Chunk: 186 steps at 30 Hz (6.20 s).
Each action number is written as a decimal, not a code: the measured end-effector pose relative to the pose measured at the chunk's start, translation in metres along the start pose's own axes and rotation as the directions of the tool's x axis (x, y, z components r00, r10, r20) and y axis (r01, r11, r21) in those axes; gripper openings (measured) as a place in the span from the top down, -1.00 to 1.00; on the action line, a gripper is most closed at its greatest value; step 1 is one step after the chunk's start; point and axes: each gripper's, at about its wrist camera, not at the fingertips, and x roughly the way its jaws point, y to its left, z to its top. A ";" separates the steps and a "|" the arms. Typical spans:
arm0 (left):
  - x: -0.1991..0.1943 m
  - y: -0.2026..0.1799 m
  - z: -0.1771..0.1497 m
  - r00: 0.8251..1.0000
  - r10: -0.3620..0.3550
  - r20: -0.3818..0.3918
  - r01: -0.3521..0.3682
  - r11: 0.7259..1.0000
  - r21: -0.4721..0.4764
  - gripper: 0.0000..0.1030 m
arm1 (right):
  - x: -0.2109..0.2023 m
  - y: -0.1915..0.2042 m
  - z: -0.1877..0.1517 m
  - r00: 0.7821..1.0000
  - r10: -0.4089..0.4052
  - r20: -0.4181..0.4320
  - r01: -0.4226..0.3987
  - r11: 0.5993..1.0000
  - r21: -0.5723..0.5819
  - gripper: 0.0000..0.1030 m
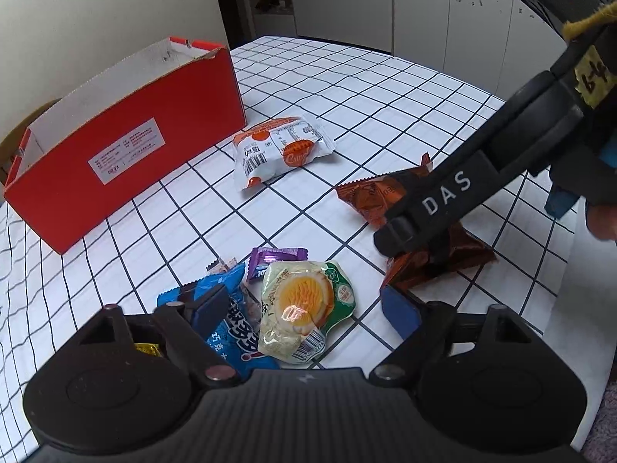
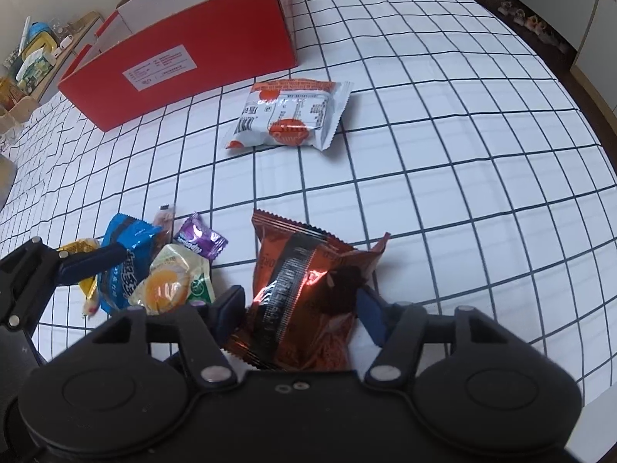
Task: Organize snacks
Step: 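Grasp the brown-orange wrapper with the right tool while the left tool grasps the clear candy packet, then carry both held packets up and over the red box, then open both tools to drop the packets into the red box, then withdraw both open tools from the red box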
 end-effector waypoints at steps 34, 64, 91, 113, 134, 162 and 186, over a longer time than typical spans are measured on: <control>0.005 0.008 0.008 0.996 0.013 -0.085 -0.030 0.979 -0.201 0.22 | -0.033 -0.009 -0.016 0.996 0.003 0.085 0.013 0.981 -0.194 0.12; -0.094 0.070 0.063 0.982 0.170 0.079 -0.106 0.852 -0.513 0.27 | -0.118 0.056 0.035 0.935 0.188 0.301 -0.055 0.915 -0.400 0.14; -0.094 0.152 0.078 0.965 0.225 0.132 -0.101 0.789 -0.606 0.34 | -0.090 0.112 0.142 0.909 0.153 0.388 0.050 0.883 -0.467 0.14; -0.042 0.234 0.131 0.956 0.263 0.128 -0.135 0.785 -0.604 0.34 | -0.003 0.133 0.218 0.942 0.081 0.326 0.073 0.899 -0.433 0.14; 0.041 0.258 0.139 0.980 0.198 -0.018 -0.172 0.798 -0.578 0.34 | 0.070 0.128 0.226 0.979 -0.039 0.200 0.126 0.887 -0.443 0.10; 0.068 0.251 0.126 0.968 0.194 -0.156 -0.248 0.801 -0.544 0.30 | 0.015 0.107 0.207 0.953 -0.011 0.303 0.134 0.910 -0.392 -0.60; -0.035 0.180 0.135 0.959 0.282 -0.016 -0.245 0.801 -0.547 -0.03 | -0.073 0.071 0.154 0.919 0.108 0.380 0.048 0.925 -0.377 -0.61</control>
